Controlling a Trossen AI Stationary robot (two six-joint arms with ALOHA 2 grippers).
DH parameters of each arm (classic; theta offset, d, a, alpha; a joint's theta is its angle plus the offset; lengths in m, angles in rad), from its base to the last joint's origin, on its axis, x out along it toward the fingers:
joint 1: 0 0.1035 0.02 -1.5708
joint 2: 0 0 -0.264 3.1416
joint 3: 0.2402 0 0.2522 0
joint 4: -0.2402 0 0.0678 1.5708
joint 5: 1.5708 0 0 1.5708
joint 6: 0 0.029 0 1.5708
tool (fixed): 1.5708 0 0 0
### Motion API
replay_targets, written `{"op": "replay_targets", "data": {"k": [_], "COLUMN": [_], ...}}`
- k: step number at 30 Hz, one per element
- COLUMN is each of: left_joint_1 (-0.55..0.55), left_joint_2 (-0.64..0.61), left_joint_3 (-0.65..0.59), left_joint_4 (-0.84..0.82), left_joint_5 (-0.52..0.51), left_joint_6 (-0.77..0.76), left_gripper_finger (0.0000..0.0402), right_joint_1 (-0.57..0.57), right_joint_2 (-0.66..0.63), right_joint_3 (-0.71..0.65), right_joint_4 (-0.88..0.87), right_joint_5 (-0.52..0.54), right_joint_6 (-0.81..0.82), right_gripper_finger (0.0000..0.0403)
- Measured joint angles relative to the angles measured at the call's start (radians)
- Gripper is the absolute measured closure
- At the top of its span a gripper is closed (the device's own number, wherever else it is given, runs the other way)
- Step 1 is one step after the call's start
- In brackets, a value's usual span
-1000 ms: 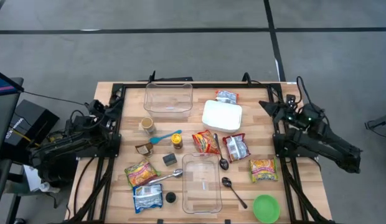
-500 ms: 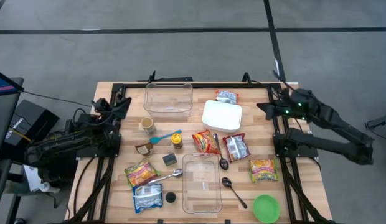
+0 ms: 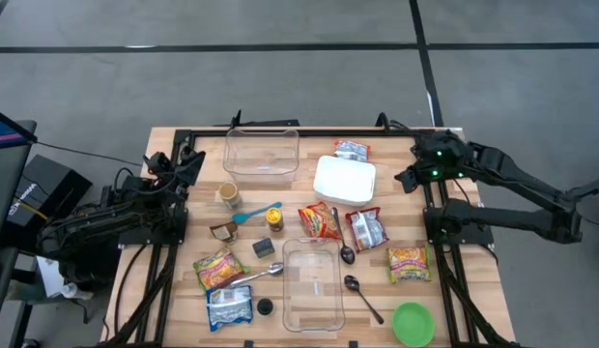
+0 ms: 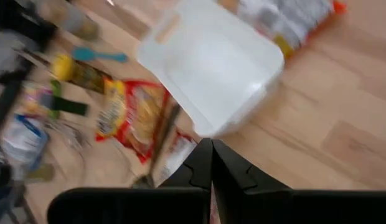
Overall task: Pick & Place Food Item
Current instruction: Put the red noodle pack into the bottom transparent bin
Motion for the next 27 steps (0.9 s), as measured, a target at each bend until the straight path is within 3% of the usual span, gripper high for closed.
{"op": "replay_targets", "data": {"k": [12,27], "left_joint_1": [0.0,0.0], "left_joint_2": [-0.001,-0.001], "left_joint_3": [0.0,0.0], "left_joint_4": [0.0,0.0], "left_joint_5": [-0.001,-0.003], "left_joint_6": [0.0,0.0], "left_gripper_finger": [0.0317,0.0317], "right_joint_1": [0.079,0.177], "right_joint_2": [0.133,0.186], "right_joint_3": [-0.002,-0.207], "right_joint_4": [-0.134,0.077], "right_joint_5": [-0.001,-0.128], "right_joint_6": [0.009,0.088], "right_gripper_finger": [0.0401,0.0401]}}
